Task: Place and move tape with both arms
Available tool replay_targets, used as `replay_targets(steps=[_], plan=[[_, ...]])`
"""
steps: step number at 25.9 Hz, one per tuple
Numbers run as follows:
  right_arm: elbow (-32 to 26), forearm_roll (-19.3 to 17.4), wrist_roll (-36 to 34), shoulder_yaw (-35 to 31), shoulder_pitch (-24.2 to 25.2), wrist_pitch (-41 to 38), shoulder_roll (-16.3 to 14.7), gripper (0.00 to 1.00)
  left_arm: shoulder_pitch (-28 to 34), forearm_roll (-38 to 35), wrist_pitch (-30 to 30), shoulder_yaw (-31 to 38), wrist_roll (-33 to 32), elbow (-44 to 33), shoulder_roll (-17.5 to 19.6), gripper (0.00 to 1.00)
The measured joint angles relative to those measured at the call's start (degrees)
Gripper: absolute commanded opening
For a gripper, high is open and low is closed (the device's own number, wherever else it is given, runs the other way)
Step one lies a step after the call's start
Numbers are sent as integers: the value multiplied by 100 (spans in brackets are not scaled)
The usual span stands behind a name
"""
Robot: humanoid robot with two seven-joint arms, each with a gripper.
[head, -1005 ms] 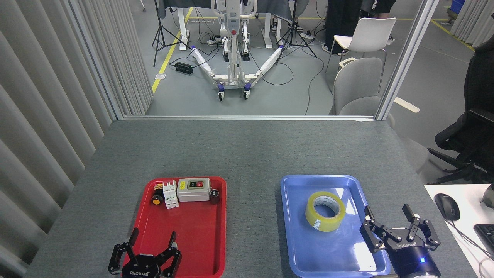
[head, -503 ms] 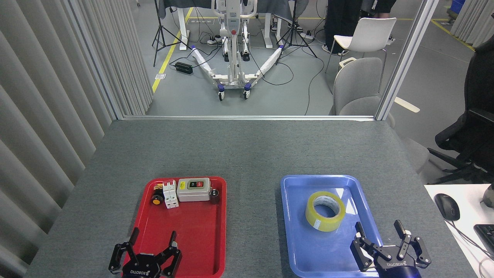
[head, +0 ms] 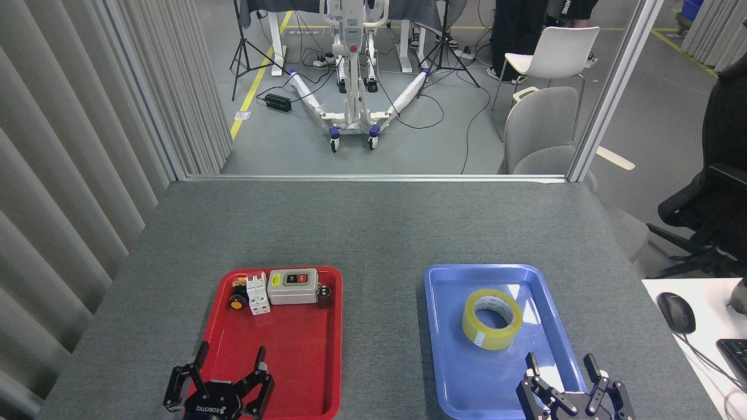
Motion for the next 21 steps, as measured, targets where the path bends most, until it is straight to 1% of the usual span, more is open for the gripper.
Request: replay_targets(steps=[7, 21], plan=[[-1, 2, -16, 3, 23, -16, -181, 100, 0, 3, 4, 75, 7, 51, 0, 100], [-17, -4, -25, 1, 14, -37, -145, 100, -71, 3, -5, 188, 16, 192, 7, 100]])
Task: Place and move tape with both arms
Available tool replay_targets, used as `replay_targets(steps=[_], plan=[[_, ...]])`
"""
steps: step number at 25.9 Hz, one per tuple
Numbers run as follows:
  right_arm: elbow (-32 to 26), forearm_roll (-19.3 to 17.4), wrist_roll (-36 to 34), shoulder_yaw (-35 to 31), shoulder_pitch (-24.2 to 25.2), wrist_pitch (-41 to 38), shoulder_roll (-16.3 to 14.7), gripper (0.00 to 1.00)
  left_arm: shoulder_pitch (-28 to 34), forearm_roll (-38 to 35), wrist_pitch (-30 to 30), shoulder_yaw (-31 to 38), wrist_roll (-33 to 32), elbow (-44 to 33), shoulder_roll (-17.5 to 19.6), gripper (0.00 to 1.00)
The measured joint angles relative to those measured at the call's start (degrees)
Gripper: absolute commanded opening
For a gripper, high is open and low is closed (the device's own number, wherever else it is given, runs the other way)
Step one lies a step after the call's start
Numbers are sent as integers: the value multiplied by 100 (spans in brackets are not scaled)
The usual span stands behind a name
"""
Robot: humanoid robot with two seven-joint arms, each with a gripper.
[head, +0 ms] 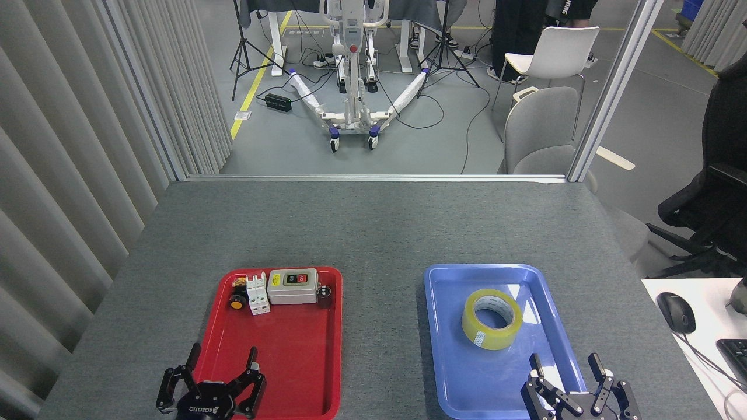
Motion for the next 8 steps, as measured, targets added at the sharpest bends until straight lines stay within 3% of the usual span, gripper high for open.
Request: replay_targets(steps=[8], plan=[[1, -2, -16, 7, -1, -6, 2, 100, -5, 3, -1, 61, 0, 58, 43, 100]])
